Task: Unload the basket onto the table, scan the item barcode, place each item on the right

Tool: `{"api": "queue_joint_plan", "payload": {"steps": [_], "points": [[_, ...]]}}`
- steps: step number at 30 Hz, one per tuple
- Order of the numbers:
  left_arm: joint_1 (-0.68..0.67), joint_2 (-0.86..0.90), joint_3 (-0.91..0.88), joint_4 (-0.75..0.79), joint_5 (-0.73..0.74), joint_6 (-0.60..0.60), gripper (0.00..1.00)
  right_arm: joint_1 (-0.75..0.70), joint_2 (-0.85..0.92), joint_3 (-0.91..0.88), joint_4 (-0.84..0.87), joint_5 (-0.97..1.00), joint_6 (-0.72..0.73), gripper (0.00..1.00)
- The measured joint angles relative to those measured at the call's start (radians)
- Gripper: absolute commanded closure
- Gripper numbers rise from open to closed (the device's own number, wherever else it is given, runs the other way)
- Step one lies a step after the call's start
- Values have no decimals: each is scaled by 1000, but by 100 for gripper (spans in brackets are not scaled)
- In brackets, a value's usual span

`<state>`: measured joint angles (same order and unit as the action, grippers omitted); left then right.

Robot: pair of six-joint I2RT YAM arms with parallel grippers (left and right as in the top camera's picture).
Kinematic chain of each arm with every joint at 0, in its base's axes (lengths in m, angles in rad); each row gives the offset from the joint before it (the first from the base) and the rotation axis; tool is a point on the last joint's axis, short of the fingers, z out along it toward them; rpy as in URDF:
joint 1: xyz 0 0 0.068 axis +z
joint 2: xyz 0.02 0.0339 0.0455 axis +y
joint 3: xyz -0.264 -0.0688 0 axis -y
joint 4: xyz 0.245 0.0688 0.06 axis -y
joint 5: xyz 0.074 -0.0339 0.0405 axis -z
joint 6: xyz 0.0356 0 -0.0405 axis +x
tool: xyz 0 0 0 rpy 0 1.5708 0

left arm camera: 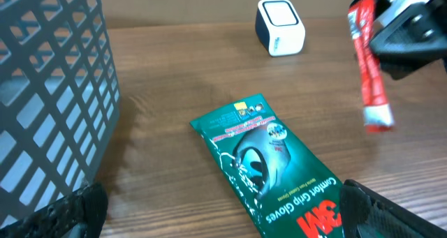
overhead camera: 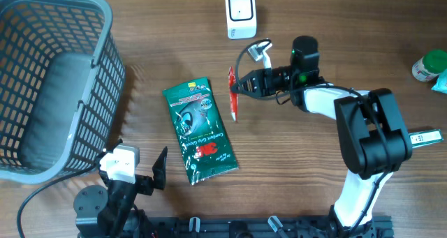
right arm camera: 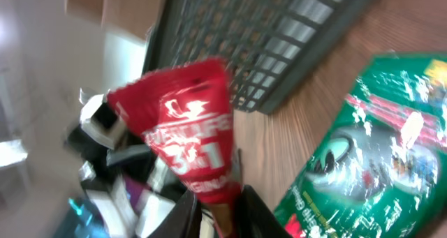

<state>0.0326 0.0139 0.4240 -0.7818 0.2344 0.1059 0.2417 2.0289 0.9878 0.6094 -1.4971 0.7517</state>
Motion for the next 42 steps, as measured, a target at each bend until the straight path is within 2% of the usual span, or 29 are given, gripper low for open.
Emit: {"api": "queue_joint_plan", "payload": {"steps": [2, 3, 5, 6, 9, 11, 16, 18, 21, 23, 24, 37, 42], "points": [[0, 0, 0, 0, 0, 0, 0, 0, 0, -1, -178, 100, -75, 93], [0, 0, 0, 0, 0, 0, 0, 0, 0, -2, -251, 155, -109, 81], [0, 0, 0, 0, 0, 0, 0, 0, 0, -3, -338, 260, -160, 23], [0, 0, 0, 0, 0, 0, 0, 0, 0, -4, -351, 294, -170, 1], [0, 0, 0, 0, 0, 0, 0, 0, -2, -4, -380, 387, -220, 1], [0, 0, 0, -1, 0, 0, 0, 0, -27, -4, -468, 471, -260, 0], [0, 0, 0, 0, 0, 0, 0, 2, -189, 4, -825, 787, -384, 0], [0, 0, 0, 0, 0, 0, 0, 11, -267, 4, -887, 889, -427, 0], [0, 0, 0, 0, 0, 0, 0, 52, -385, 5, -852, 977, -468, 1], [0, 0, 0, 0, 0, 0, 0, 82, -425, 13, -823, 999, -482, 19], [0, 0, 0, 0, 0, 0, 0, 103, -433, 17, -801, 1019, -499, 23], [0, 0, 0, 0, 0, 0, 0, 404, -192, 19, -738, 1494, -531, 22], [0, 0, 0, 0, 0, 0, 0, 411, -153, 24, -684, 1585, -535, 25]]}}
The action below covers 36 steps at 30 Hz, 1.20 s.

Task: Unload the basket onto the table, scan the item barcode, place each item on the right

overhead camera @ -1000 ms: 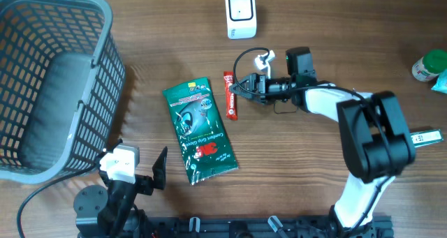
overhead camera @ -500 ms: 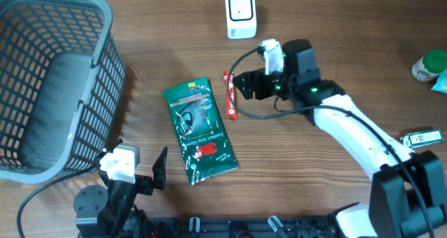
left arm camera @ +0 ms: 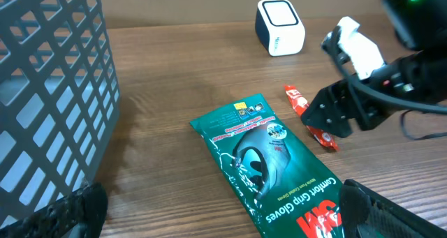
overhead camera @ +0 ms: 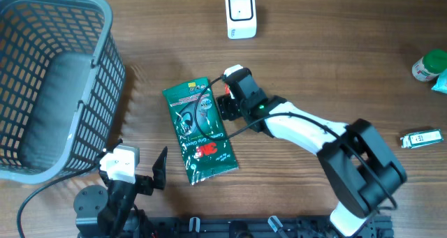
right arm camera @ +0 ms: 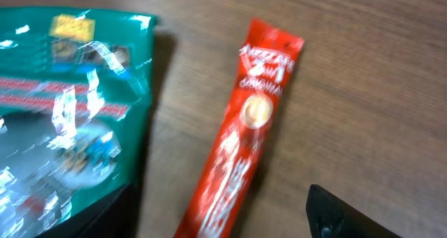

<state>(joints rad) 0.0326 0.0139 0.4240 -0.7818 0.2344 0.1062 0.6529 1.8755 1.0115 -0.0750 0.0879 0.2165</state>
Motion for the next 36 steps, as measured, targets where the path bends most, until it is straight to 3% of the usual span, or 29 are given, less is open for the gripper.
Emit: {"api": "queue_joint_plan", "payload": {"steps": [3, 6, 11, 15, 20, 27, 31, 36], "points": [[0, 0, 0, 0, 0, 0, 0, -1, 71, 12, 34, 37, -13, 41], [0, 0, 0, 0, 0, 0, 0, -2, 96, 41, 28, 53, -31, 95], [0, 0, 0, 0, 0, 0, 0, 1, 93, 77, -91, 35, 4, 96], [0, 0, 0, -1, 0, 0, 0, -10, 56, 119, -338, -26, 69, 96], [0, 0, 0, 0, 0, 0, 0, -108, -4, 190, -615, -367, 113, 96], [0, 0, 0, 0, 0, 0, 0, -254, -139, 262, -352, -1273, -91, 96], [0, 0, 0, 0, 0, 0, 0, -247, -140, 255, -236, -1538, -301, 96], [0, 0, 0, 0, 0, 0, 0, -241, -140, 250, -164, -1637, -587, 96]]}}
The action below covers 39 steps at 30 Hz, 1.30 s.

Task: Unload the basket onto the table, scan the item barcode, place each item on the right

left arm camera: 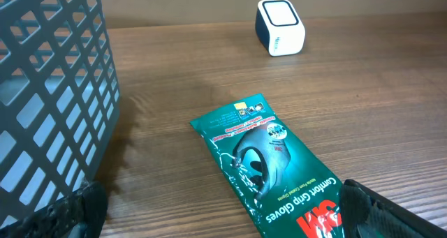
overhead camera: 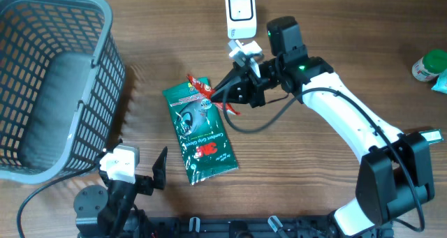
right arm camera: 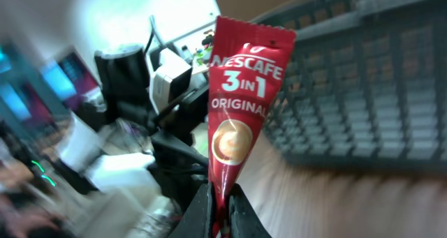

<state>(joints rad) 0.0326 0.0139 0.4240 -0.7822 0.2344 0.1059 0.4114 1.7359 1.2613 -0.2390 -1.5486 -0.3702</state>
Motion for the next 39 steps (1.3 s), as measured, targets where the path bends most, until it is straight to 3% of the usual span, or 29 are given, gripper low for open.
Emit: {"api": "queue_joint_plan", "payload": {"steps": [5, 11, 14, 19, 24, 25, 26, 27, 28, 30, 34, 35, 37, 38, 39], "points": [[0, 0, 0, 0, 0, 0, 0, 5, 0, -6, 294, -11, -111, 96], [0, 0, 0, 0, 0, 0, 0, 38, 0, -8, 523, -11, -43, 96], [0, 0, 0, 0, 0, 0, 0, 41, -1, -2, 331, 90, 100, 96], [0, 0, 0, 0, 0, 0, 0, 43, 2, -4, -268, 656, 284, 96], [0, 0, 0, 0, 0, 0, 0, 43, 24, -9, -379, 1106, 363, 94], [0, 0, 0, 0, 0, 0, 0, 43, 31, -9, -377, 1152, 369, 91], [0, 0, 0, 0, 0, 0, 0, 43, 43, -9, -372, 1190, 374, 75], [0, 0, 0, 0, 0, 0, 0, 43, 56, -9, -367, 1215, 378, 47], [0, 0, 0, 0, 0, 0, 0, 43, 80, -9, -360, 1242, 381, 5], [0, 0, 0, 0, 0, 0, 0, 43, 142, -9, -339, 1293, 389, 0], [0, 0, 0, 0, 0, 0, 0, 43, 211, -11, -299, 1336, 399, 0], [0, 0, 0, 0, 0, 0, 0, 43, 214, -11, -286, 1342, 404, 5], [0, 0, 0, 0, 0, 0, 0, 43, 214, -10, -246, 1350, 414, 71], [0, 0, 0, 0, 0, 0, 0, 43, 214, -10, -230, 1353, 418, 93], [0, 0, 0, 0, 0, 0, 0, 43, 214, -10, -215, 1356, 427, 96]]}}
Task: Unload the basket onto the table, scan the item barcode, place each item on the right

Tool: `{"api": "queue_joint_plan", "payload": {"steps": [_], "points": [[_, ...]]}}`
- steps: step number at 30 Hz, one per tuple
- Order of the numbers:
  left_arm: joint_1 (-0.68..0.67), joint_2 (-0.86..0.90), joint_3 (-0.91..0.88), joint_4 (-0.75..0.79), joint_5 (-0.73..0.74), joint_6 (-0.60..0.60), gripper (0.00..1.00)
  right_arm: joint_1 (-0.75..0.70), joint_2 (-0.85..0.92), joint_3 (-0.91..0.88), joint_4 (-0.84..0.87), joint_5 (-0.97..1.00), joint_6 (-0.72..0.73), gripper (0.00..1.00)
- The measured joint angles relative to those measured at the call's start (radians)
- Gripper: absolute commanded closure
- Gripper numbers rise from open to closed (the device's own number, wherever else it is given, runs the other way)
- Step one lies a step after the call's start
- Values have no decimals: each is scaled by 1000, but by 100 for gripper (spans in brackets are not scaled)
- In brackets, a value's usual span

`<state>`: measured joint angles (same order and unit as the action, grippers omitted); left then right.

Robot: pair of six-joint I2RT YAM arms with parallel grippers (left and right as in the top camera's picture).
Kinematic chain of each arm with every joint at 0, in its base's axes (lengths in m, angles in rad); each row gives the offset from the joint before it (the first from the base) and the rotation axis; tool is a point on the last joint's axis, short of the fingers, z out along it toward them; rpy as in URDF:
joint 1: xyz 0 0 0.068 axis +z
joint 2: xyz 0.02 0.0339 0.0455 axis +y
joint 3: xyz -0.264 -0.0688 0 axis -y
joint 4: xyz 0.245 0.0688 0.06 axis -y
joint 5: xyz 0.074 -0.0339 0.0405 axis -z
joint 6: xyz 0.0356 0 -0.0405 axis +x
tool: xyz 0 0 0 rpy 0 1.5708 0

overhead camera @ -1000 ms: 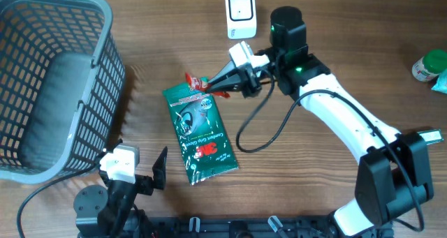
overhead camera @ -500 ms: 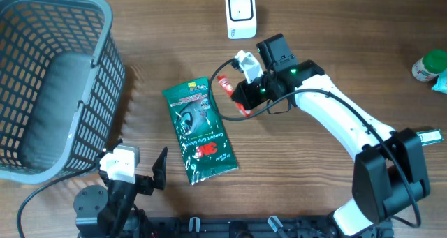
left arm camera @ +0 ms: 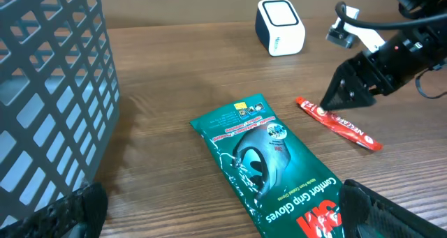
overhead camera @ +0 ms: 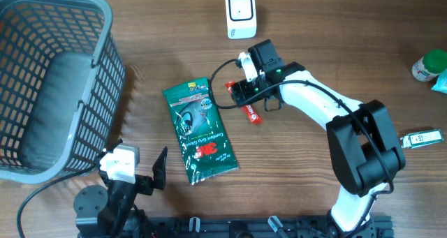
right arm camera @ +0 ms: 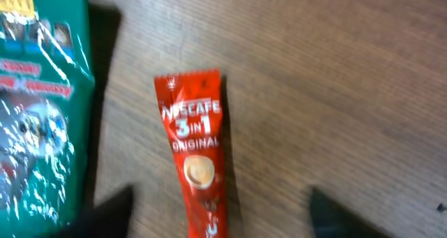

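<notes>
A red Nescafe 3in1 sachet [overhead camera: 246,107] [left arm camera: 339,124] [right arm camera: 195,153] lies flat on the wooden table, just right of the green glove packet. My right gripper [overhead camera: 242,91] [right arm camera: 223,220] hangs low over the sachet's end, open; its dark fingers stand either side of the sachet and do not touch it. The white scanner [overhead camera: 240,14] [left arm camera: 281,35] stands at the back of the table, beyond the sachet. My left gripper [left arm camera: 223,220] rests open at the front left, holding nothing.
A green 3M glove packet [overhead camera: 200,130] [left arm camera: 279,161] lies mid-table. A grey mesh basket [overhead camera: 49,84] [left arm camera: 49,91] fills the left side. At the far right sit a green-capped bottle [overhead camera: 428,63] and a small white tag [overhead camera: 422,137].
The right gripper held the sachet up in the air, over the glove packet's top. Now the sachet lies flat on the table and the gripper stands open over it.
First the right gripper held the sachet aloft below the scanner. Then the sachet lay on the table beside the glove packet with the gripper open above it. It was then held up again, and now lies released on the table. The left arm stayed still.
</notes>
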<state>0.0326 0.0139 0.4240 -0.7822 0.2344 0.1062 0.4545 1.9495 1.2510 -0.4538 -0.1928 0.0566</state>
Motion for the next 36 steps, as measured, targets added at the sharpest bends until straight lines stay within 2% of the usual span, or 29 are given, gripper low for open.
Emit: {"api": "queue_joint_plan", "payload": {"steps": [7, 12, 20, 31, 36], "points": [[0, 0, 0, 0, 0, 0, 0, 0, 0, 0, 60, 3, 98, 96], [0, 0, 0, 0, 0, 0, 0, 0, 0, 0, 63, -6, 115, 96], [0, 0, 0, 0, 0, 0, 0, 0, 74, 0, 41, -93, 119, 96], [0, 0, 0, 0, 0, 0, 0, 1, 72, 44, -26, -95, 94, 96], [0, 0, 0, 0, 0, 0, 0, 1, 15, 95, -24, -94, 92, 96]]}}
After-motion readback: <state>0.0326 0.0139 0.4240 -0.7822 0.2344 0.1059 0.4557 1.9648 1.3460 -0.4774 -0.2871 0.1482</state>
